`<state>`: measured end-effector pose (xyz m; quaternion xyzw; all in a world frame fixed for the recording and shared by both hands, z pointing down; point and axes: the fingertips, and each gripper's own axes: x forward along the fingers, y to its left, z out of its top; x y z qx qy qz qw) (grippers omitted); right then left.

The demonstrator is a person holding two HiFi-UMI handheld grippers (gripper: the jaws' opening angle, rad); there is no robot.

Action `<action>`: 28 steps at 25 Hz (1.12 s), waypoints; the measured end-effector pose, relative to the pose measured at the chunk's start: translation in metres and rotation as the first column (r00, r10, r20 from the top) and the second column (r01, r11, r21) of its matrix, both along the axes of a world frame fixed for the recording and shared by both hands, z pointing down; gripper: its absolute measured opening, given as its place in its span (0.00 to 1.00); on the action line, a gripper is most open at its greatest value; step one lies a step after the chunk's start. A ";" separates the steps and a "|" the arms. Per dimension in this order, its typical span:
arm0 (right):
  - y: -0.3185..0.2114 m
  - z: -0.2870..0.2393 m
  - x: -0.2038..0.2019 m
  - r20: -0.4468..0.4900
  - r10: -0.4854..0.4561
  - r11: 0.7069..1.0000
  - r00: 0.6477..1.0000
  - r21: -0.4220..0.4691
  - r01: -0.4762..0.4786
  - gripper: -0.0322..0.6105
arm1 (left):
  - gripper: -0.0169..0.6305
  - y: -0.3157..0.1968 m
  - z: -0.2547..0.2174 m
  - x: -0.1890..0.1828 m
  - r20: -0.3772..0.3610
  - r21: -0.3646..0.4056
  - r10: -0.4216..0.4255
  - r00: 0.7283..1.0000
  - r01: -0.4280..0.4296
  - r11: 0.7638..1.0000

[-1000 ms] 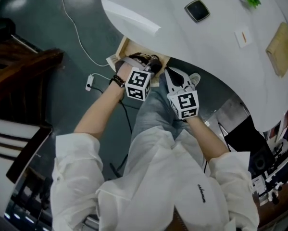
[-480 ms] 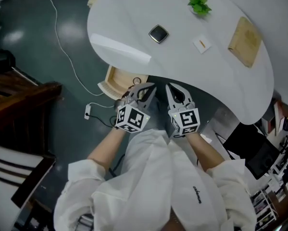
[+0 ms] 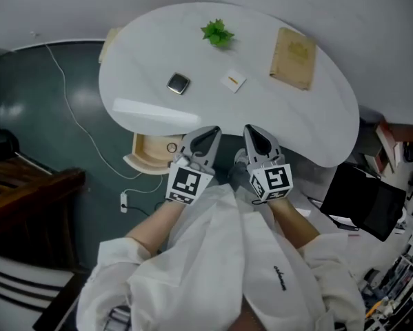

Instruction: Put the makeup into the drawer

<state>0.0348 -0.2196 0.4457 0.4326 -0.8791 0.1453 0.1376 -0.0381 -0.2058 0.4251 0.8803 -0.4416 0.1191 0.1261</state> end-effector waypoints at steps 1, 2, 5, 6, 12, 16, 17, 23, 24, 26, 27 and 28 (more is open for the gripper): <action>-0.003 -0.010 0.014 0.008 0.024 1.000 1.000 0.013 -0.024 0.08 | 0.06 -0.002 -0.010 0.010 -0.012 0.012 0.012 1.000 -0.012 1.000; -0.005 -0.019 0.027 0.015 0.049 0.998 0.999 0.028 -0.050 0.08 | 0.06 -0.005 -0.019 0.018 -0.018 0.027 0.024 1.000 -0.024 0.999; -0.008 -0.044 0.068 0.027 0.124 0.990 0.992 0.071 -0.126 0.08 | 0.06 -0.012 -0.041 0.039 -0.015 0.073 0.052 0.999 -0.051 0.996; -0.008 -0.050 0.081 0.029 0.148 0.985 0.989 0.082 -0.150 0.08 | 0.06 -0.014 -0.046 0.044 -0.010 0.086 0.058 0.998 -0.057 0.995; -0.004 -0.075 0.152 0.052 0.279 0.949 0.959 0.135 -0.284 0.08 | 0.06 -0.029 -0.079 0.058 0.001 0.163 0.046 0.999 -0.046 0.986; 0.003 -0.089 0.182 0.058 0.331 0.928 0.942 0.163 -0.336 0.08 | 0.07 -0.030 -0.093 0.057 -0.017 0.185 0.001 1.000 0.002 0.983; 0.003 -0.092 0.188 0.061 0.339 0.924 0.939 0.167 -0.345 0.08 | 0.06 -0.031 -0.095 0.057 -0.017 0.187 -0.008 1.000 0.011 0.982; 0.005 -0.105 0.210 0.080 0.371 0.905 0.925 0.190 -0.380 0.08 | 0.06 -0.036 -0.103 0.048 -0.026 0.198 -0.046 0.999 0.050 0.979; 0.005 -0.107 0.211 0.083 0.372 0.904 0.925 0.193 -0.381 0.08 | 0.06 -0.036 -0.104 0.046 -0.024 0.200 -0.050 0.998 0.054 0.978; 0.004 -0.110 0.211 0.087 0.369 0.904 0.925 0.196 -0.379 0.08 | 0.06 -0.038 -0.106 0.041 -0.018 0.200 -0.060 0.998 0.062 0.978; 0.003 -0.111 0.211 0.089 0.366 0.905 0.926 0.197 -0.377 0.08 | 0.06 -0.038 -0.107 0.040 -0.017 0.200 -0.064 0.998 0.066 0.978; 0.002 -0.111 0.211 0.091 0.365 0.905 0.927 0.198 -0.376 0.08 | 0.06 -0.038 -0.107 0.039 -0.017 0.199 -0.067 0.998 0.069 0.977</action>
